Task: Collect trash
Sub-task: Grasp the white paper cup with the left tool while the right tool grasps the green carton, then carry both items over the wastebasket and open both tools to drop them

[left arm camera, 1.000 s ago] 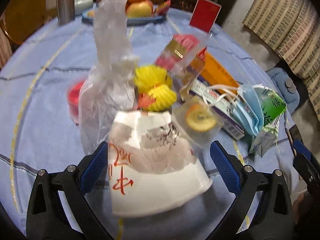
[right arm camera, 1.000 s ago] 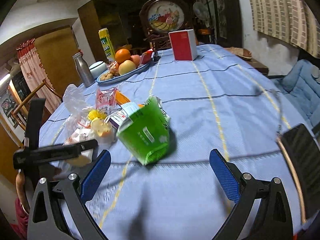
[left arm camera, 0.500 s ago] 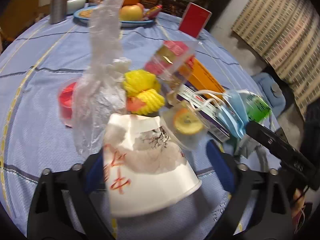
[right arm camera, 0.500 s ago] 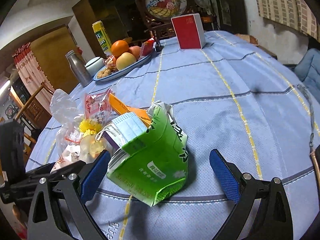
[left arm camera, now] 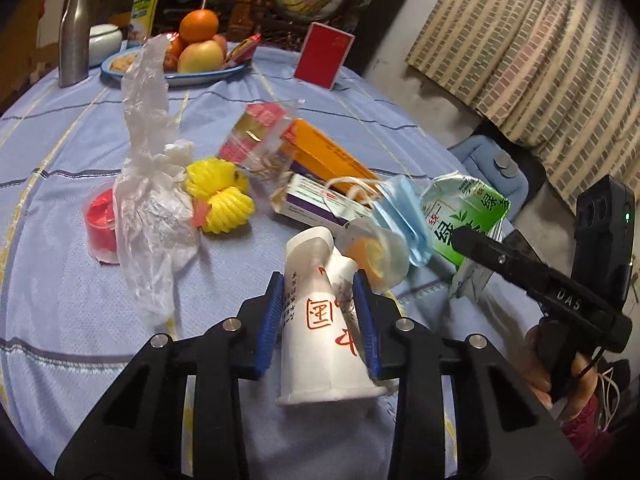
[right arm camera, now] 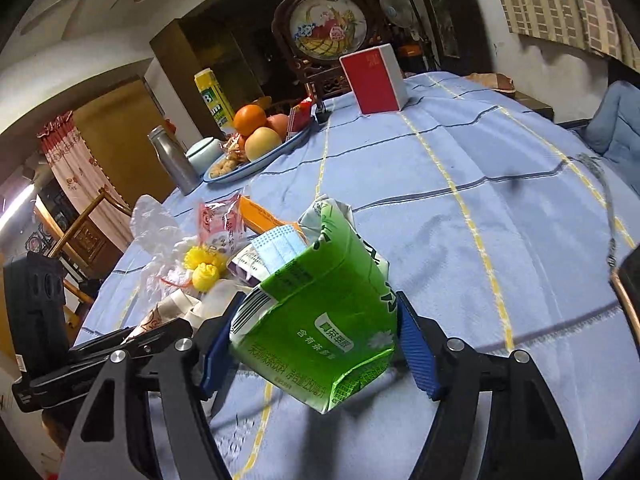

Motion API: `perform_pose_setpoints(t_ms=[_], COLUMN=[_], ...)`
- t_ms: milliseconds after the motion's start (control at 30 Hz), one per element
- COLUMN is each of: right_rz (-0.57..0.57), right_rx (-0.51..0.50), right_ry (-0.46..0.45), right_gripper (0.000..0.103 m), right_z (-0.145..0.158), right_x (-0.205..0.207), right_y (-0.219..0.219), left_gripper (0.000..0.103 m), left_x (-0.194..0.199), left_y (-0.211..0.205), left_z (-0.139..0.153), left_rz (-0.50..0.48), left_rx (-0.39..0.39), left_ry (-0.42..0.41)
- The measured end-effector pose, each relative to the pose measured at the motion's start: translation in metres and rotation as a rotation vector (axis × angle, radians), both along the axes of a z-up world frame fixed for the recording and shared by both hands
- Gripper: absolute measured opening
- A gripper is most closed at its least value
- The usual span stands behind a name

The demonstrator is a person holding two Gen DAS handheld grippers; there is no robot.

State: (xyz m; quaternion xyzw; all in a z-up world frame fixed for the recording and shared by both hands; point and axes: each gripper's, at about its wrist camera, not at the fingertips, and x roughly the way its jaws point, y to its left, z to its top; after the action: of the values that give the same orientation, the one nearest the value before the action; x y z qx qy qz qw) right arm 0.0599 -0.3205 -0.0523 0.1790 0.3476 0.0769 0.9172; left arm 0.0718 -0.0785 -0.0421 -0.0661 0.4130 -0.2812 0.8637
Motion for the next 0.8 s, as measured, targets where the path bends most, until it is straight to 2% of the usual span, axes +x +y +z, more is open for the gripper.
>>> perform_pose_setpoints(t_ms=[100,167,300,367,567,800], right_rz=[-0.013,-0.023,-0.043,-0.057,-0.101,-0.148], right_rx=[0.000,0.001,0.006,0.016,0.034,0.031], right_ry=[-0.017,-0.024,-0.033,-0.043,-0.101,-0.152], right_gripper=[0.072,0.072,0.072,0.072,0.072,0.072], right_z=[0.006,0.008,0.008,0.009,0.023,0.034], right_x=[-0.012,-0.021,-0.039,-0.048,-0.079,-0.124], right_y=[-0.008,-0.014,-0.023,-0.029,-0.052,-0.074], left_gripper=[0.035,0.039,0.042,0.039,0.038,0.038], left_x=[-0.010,-0.014,-0.022,-0.024,-0.042,-0.072], left_y=[-0.014,-0.023,-0.034,-0.037,-0.045,-0.079], left_z=[-0.007,-0.014,-0.014,-0.013,0.006,0.027], left_rz=[-0.043,-0.056,-0.070,-0.070,-0.073,-0.145], left_rx=[0.018,0.039,0.029,0.035,0.037,0.051], left_ry=[0.038,0.067,0.066,0.059,-0.002,-0.066])
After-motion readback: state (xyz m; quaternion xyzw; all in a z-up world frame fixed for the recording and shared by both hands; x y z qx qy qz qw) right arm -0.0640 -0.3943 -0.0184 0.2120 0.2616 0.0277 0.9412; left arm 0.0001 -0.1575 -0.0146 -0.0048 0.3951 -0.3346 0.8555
